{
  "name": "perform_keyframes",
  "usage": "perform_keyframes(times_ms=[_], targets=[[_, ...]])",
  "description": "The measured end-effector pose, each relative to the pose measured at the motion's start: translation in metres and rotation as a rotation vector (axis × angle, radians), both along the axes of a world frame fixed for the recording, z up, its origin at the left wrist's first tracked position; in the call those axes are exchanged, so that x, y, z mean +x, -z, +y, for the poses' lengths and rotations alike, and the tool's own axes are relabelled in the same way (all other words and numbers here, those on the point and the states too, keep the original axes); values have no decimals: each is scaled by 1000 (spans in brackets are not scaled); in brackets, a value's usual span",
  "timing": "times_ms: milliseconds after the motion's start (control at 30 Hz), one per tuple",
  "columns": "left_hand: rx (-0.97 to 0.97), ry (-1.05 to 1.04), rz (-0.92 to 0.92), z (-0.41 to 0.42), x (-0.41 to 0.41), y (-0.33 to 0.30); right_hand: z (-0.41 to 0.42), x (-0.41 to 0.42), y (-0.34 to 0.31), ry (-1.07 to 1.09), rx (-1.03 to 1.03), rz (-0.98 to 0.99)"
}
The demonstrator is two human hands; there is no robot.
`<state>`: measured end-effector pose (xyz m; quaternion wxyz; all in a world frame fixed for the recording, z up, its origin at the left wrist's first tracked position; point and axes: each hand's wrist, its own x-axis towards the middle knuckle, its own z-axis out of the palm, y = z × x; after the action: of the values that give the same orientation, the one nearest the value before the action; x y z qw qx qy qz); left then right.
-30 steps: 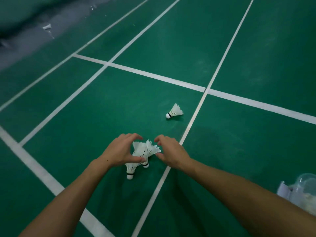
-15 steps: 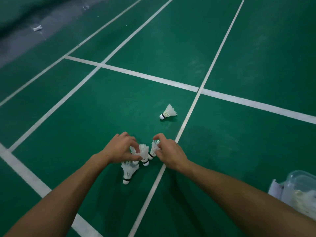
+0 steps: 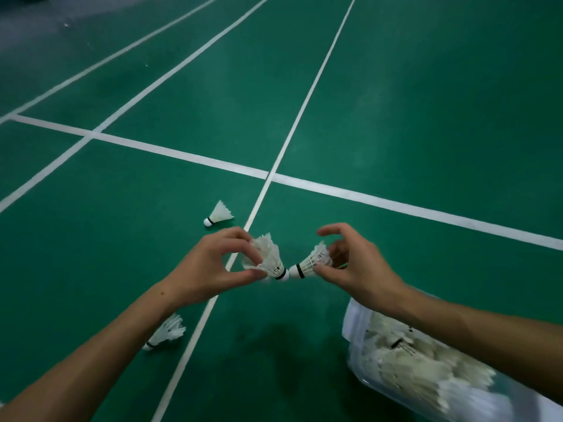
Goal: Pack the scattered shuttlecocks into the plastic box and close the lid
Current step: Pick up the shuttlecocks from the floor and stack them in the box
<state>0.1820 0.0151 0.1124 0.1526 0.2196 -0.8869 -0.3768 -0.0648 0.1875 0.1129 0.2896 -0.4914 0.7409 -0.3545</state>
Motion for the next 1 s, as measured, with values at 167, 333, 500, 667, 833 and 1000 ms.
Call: perform_keyframes(times_ms=[167, 333, 500, 667, 833, 1000], targets=[[51, 106, 103, 49, -57, -21, 86, -30, -20, 119, -60, -70], [93, 112, 167, 87, -95, -27, 153, -49, -21, 305, -114, -95], [101, 101, 160, 110, -115, -7, 190, -47, -1, 428, -84, -151], [107, 42, 154, 115, -128, 8, 180, -37, 28, 334, 81, -13], [110, 16, 144, 118, -129, 13, 161, -31, 42, 270, 204, 105], [74, 60, 106, 124, -131, 20, 148, -34, 48, 264, 199, 20]])
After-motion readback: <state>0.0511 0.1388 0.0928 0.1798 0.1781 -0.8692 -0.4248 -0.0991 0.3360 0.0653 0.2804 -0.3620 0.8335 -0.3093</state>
